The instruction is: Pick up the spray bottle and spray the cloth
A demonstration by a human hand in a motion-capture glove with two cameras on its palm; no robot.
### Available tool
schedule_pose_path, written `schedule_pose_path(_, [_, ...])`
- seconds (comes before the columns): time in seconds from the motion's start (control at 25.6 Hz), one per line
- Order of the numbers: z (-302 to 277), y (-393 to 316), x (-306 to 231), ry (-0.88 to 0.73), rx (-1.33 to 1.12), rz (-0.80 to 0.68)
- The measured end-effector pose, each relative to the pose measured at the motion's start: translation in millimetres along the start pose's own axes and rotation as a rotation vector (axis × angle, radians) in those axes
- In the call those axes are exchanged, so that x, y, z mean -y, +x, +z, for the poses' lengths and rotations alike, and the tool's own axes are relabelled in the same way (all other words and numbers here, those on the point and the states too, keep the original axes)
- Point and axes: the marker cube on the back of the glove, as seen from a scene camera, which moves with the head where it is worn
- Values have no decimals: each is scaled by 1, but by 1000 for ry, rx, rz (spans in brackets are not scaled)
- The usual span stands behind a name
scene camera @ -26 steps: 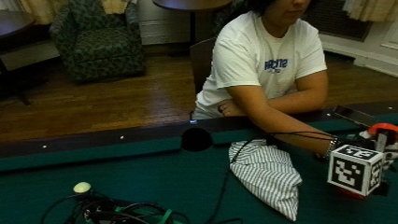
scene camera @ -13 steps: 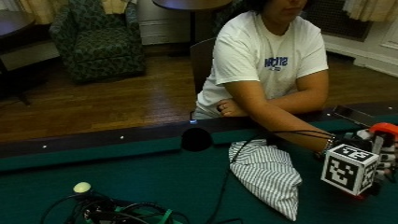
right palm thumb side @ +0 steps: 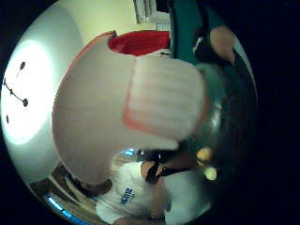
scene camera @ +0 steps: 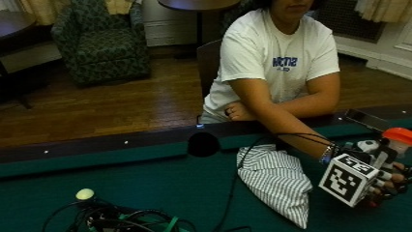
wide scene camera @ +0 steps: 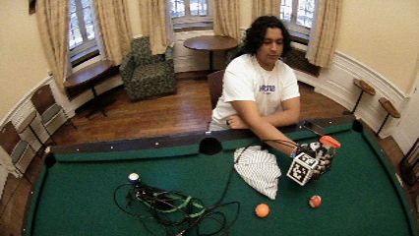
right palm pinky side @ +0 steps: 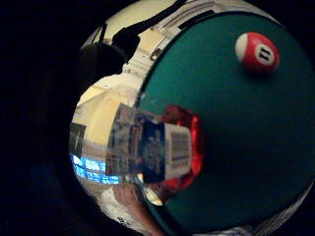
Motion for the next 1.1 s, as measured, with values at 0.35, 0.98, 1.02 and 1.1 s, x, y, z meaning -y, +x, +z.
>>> schedule_pose_path(0.35, [-55, 12, -53, -17, -366, 42])
schedule_pose_path(0.98, [-109, -80, -160, -170, -796, -241])
schedule_pose_path(1.02, [-111, -88, -166, -172, -812, -269])
schedule_pose_path(1.1, [-114, -103, -176, -175, -837, -320])
